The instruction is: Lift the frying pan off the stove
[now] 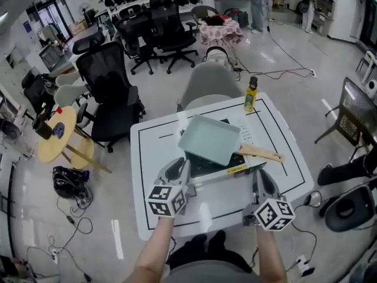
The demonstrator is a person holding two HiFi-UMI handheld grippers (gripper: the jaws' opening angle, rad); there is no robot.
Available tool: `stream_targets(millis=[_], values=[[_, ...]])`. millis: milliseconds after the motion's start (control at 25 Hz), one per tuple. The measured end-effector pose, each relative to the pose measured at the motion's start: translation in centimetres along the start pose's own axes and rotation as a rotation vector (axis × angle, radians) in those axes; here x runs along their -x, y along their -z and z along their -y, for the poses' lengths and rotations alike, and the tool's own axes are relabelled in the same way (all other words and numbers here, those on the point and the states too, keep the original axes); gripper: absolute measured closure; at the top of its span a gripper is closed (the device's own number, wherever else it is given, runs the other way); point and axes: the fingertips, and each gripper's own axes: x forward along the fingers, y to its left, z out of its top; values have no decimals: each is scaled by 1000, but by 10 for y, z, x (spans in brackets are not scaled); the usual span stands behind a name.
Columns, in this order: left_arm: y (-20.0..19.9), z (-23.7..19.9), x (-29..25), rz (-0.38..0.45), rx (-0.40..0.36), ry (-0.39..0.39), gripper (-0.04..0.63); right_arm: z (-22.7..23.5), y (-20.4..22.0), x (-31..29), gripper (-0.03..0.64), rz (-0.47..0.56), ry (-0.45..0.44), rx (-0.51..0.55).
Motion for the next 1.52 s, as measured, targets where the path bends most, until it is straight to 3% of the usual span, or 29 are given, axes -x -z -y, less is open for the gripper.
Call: stream_targets(millis=[160, 320, 920, 1520], values=[[5, -2, 3, -8, 25, -47, 509, 0, 4, -4, 578, -17, -32, -9], [12, -12, 3, -12, 103, -90, 462, -3, 5, -5, 577, -24, -60, -18], [13, -46, -28, 25, 344, -121, 430, 5, 4, -17, 577, -32, -44, -11], [9, -67, -65, -28, 398, -137, 430, 5, 10, -28, 575, -50, -7, -24]])
